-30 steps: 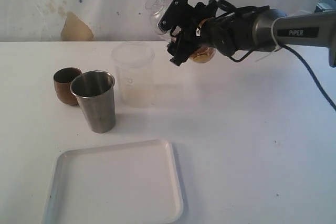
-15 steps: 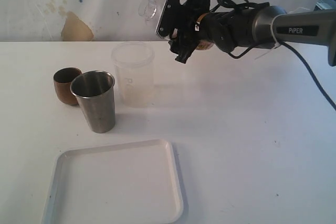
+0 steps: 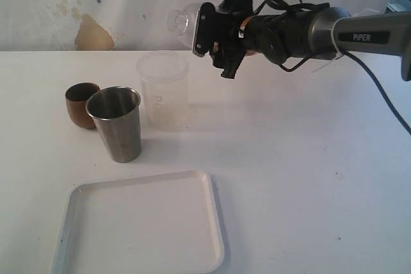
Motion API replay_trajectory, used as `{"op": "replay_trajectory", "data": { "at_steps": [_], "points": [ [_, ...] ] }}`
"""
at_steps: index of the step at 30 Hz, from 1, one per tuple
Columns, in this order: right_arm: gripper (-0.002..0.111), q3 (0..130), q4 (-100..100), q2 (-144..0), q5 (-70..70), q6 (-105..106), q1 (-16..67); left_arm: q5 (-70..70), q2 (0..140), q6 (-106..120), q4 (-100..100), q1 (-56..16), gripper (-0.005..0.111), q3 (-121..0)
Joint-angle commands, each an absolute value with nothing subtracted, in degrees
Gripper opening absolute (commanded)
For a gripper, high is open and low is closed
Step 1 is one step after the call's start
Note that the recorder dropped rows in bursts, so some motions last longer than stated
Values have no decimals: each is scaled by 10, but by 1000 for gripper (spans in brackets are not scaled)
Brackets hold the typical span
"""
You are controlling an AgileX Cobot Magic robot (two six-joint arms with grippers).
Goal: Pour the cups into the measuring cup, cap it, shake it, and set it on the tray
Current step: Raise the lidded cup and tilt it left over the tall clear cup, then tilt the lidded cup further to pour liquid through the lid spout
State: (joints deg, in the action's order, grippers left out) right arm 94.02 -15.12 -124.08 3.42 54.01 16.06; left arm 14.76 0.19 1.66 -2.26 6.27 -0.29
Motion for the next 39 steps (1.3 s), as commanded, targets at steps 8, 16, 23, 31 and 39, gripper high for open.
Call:
{"op": "replay_trajectory", "data": {
  "at_steps": [8, 16, 23, 31, 39],
  "points": [
    [0, 948, -152, -1229, 70, 624, 161, 141, 0, 16, -26, 62, 0, 0],
    [0, 948, -152, -1229, 80, 671, 166, 141, 0, 16, -26, 62, 0, 0],
    [0, 948, -152, -1229, 90, 708, 166, 141, 0, 16, -26, 62, 0, 0],
    [0, 948, -152, -1229, 148, 744, 166, 141, 0, 16, -26, 62, 0, 0],
    [0, 956, -150, -1242, 164, 763, 165, 141, 0, 16, -26, 62, 0, 0]
  ]
}}
